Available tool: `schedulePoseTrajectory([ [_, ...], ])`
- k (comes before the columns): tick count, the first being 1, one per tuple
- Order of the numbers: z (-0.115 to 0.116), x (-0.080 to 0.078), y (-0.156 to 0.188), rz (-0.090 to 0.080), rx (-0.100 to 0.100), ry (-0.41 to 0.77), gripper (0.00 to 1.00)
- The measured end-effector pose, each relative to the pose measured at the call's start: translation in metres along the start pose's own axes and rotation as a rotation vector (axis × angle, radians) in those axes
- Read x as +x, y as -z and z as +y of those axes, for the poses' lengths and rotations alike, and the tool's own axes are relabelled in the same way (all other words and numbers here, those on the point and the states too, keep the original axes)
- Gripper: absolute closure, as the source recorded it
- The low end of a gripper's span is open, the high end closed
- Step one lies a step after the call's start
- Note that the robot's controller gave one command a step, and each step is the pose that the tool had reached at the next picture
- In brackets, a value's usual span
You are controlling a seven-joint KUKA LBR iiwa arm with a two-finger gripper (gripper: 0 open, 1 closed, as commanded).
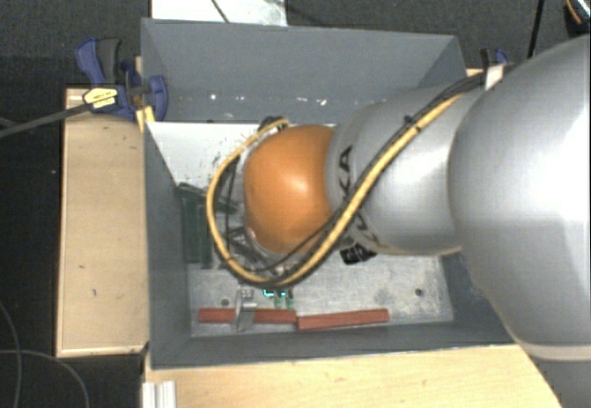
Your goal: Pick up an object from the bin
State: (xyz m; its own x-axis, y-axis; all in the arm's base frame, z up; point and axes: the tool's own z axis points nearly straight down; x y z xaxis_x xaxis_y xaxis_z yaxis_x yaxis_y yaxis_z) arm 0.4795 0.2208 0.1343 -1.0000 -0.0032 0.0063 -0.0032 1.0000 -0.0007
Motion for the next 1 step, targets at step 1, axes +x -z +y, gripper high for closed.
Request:
schedulePoseTrajectory([
  [1,-0.0264,-0.0016,-0.0648,-0.004,0.0,-0.122,0.0],
])
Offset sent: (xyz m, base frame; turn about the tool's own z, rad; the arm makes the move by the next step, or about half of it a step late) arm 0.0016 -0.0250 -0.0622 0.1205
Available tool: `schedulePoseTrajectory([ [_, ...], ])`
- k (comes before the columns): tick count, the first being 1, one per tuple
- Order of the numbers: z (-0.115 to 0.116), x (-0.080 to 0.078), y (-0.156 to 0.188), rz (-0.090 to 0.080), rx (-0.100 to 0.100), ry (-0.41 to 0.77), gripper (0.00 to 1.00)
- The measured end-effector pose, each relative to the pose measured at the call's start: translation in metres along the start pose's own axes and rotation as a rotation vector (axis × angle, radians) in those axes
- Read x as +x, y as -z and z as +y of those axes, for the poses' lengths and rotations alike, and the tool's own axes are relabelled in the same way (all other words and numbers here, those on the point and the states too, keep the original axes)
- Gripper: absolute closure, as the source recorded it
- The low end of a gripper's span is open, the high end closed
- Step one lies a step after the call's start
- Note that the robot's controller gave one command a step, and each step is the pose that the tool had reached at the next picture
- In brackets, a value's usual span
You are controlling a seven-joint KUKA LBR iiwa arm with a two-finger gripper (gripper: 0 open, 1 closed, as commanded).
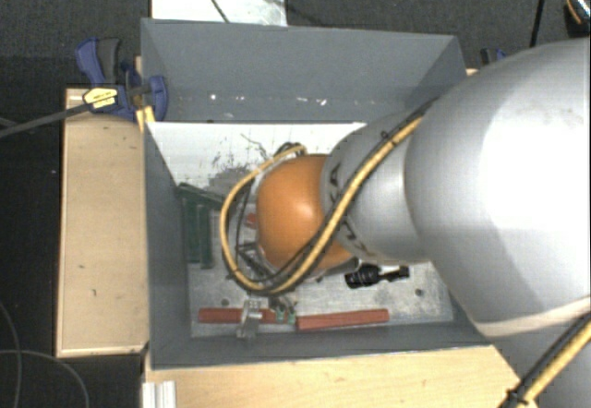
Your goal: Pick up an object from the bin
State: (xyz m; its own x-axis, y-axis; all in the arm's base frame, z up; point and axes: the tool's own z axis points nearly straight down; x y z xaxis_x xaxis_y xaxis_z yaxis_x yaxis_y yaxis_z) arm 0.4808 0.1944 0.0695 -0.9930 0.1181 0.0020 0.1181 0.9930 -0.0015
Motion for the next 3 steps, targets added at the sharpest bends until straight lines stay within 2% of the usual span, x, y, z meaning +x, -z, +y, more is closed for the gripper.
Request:
schedulePoseTrajectory([
  [1,0.002,0.0,0.003,-0.003,-0.003,-0.003,1.0],
  [2,0.007,-0.014,0.111,-0.011,-0.007,-0.004,1.0],
  [3,0.01,-0.025,0.168,-0.01,-0.006,-0.008,1.0],
])
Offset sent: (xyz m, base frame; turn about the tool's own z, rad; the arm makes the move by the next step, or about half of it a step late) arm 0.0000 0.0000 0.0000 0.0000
